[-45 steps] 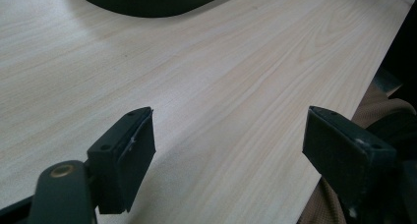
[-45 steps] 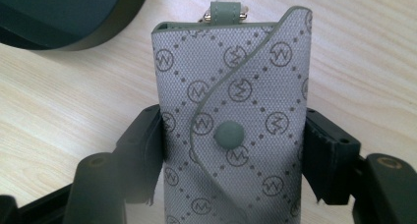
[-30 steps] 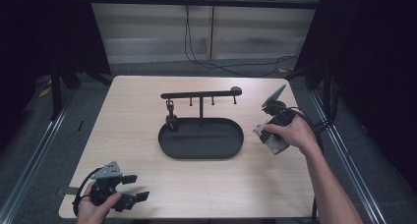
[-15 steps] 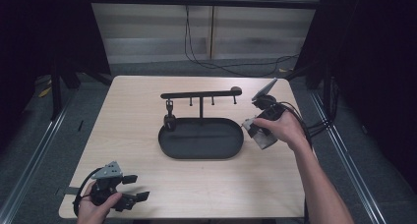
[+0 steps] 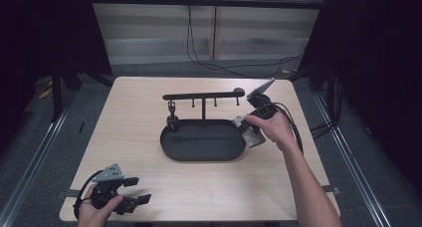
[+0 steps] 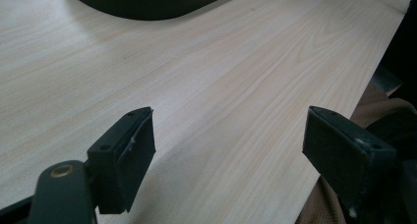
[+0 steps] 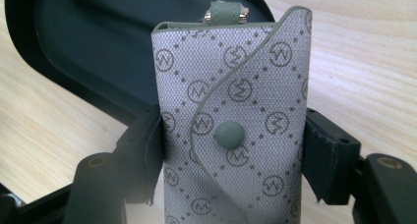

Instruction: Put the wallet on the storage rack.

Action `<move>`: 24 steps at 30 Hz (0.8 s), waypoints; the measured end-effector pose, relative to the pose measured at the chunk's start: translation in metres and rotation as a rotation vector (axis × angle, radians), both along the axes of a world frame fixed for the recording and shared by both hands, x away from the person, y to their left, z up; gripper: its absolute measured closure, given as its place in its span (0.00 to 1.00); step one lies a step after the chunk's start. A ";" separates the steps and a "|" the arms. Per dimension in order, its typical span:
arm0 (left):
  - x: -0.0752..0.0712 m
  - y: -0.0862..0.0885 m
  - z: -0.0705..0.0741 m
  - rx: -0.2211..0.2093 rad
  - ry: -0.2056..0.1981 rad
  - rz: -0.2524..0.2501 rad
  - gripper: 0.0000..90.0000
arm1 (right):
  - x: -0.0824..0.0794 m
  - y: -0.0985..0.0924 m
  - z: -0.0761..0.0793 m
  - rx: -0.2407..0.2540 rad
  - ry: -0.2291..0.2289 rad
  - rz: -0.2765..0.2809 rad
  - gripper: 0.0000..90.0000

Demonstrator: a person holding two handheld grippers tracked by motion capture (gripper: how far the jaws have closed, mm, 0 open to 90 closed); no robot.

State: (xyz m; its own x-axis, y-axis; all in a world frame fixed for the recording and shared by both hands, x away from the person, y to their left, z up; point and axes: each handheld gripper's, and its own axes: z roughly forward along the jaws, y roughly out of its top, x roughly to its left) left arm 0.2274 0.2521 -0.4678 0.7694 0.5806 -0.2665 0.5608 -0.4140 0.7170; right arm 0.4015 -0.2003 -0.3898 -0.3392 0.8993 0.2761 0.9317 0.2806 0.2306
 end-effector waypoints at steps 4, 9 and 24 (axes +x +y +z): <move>0.000 0.000 0.000 0.008 -0.005 0.000 0.22 | 0.001 0.001 -0.005 0.027 -0.010 -0.027 0.37; 0.001 0.001 -0.001 -0.002 0.006 0.005 0.22 | 0.002 0.004 -0.013 0.074 -0.024 -0.050 0.37; 0.001 0.002 -0.001 -0.005 0.008 0.004 0.22 | 0.006 0.013 -0.036 0.140 -0.028 -0.100 0.37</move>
State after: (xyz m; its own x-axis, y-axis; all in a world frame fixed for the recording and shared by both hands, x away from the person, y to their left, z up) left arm 0.2282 0.2539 -0.4684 0.7647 0.5824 -0.2756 0.5683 -0.4081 0.7145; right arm 0.4076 -0.1878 -0.4255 -0.2592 0.8823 0.3930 0.9459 0.1498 0.2877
